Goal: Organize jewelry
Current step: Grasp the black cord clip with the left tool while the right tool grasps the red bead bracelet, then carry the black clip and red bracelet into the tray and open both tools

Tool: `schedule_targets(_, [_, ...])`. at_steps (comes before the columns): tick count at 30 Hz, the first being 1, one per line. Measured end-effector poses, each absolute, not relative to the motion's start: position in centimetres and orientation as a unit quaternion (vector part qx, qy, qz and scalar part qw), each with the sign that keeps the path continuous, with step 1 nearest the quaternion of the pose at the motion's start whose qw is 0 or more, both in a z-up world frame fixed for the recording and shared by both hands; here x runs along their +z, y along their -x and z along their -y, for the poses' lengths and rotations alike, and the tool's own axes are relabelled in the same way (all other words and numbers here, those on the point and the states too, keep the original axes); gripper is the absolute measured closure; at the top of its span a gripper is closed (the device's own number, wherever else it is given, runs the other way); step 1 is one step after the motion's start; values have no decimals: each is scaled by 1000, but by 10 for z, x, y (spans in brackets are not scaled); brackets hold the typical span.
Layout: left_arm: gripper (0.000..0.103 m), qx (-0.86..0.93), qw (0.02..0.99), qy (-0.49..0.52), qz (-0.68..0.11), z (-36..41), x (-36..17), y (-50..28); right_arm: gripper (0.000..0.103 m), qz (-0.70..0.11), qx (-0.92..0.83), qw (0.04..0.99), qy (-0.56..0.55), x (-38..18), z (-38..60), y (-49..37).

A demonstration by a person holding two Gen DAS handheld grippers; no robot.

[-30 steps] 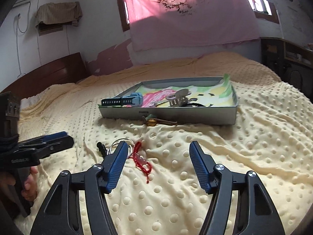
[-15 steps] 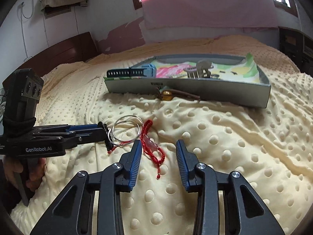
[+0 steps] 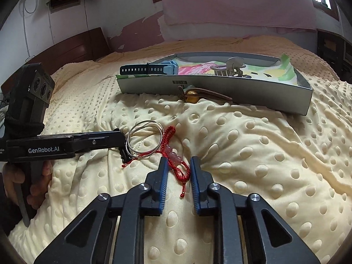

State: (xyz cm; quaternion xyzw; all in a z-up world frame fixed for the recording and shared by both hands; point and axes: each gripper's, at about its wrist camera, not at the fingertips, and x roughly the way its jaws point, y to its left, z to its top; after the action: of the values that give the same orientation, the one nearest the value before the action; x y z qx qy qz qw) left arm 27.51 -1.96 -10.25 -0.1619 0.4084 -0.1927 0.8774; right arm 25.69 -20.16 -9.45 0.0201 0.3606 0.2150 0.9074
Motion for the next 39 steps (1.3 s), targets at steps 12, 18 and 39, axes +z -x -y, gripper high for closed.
schedule_targets(12, [86,-219,885,158,-380,20,-98,-262,96,-351,188,917,22,-89,192,-243])
schedule_targets(18, [87,-237,892,162,-348,13,-90,-247,96,-336,178,925,1,-83,204,-234])
schedule_targets(39, [87,-225,916,132,-303,31,-27,-276,98,-191,150,966,-93,-42,252,-214])
